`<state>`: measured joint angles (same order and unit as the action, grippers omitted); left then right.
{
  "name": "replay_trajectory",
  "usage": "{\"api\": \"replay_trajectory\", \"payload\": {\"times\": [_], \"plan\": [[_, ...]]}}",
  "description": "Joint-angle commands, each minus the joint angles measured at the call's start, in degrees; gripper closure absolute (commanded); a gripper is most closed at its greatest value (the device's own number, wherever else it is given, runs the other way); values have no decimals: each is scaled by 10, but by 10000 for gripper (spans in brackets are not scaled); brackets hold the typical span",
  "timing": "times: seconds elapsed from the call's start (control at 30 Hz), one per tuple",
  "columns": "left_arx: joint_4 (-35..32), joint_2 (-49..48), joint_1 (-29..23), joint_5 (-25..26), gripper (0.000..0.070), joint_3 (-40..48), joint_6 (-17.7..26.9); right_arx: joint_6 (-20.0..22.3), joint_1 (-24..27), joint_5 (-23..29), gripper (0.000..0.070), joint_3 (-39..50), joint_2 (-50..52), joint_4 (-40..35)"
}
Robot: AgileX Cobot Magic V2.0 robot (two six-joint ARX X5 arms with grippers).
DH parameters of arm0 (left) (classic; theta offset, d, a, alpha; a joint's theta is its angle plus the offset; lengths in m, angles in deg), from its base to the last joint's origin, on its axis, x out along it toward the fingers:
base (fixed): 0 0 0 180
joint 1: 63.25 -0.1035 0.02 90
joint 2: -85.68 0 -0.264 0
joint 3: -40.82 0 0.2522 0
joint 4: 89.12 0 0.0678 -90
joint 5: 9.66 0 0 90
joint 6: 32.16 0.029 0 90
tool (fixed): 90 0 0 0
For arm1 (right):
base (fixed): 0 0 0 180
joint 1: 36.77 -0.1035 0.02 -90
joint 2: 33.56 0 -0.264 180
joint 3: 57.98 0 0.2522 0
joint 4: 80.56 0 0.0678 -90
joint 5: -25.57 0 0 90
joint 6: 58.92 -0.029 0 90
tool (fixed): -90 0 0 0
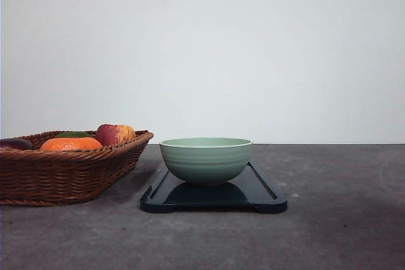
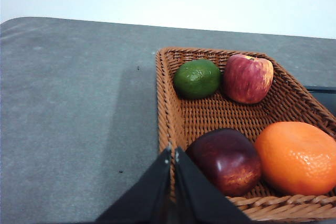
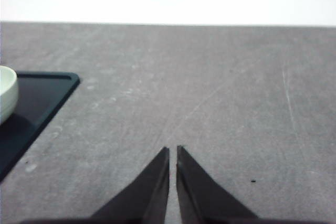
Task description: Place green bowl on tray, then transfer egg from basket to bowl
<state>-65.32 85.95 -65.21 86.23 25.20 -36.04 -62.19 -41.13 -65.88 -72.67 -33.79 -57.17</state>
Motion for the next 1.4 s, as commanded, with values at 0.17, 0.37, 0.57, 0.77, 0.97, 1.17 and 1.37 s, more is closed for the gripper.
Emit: {"api": "replay_trajectory", "payload": {"times": [0.17, 0.37, 0.57, 0.77, 0.97, 1.17, 1.37], "plan": [[3, -1, 0, 0, 700, 11, 0, -7, 0, 0, 684, 2, 0, -6], [3, -1, 0, 0, 700, 11, 0, -7, 0, 0, 684, 2, 0, -6], [3, -1, 0, 0, 700, 11, 0, -7, 0, 0, 684, 2, 0, -6], [3, -1, 0, 0, 700, 11, 0, -7, 0, 0, 684, 2, 0, -6], [3, -1, 0, 0, 700, 11, 0, -7, 0, 0, 684, 2, 0, -6], [3, -1, 0, 0, 700, 11, 0, -7, 0, 0, 684, 2, 0, -6], [3, -1, 0, 0, 700, 11, 0, -7, 0, 0, 684, 2, 0, -6]]}}
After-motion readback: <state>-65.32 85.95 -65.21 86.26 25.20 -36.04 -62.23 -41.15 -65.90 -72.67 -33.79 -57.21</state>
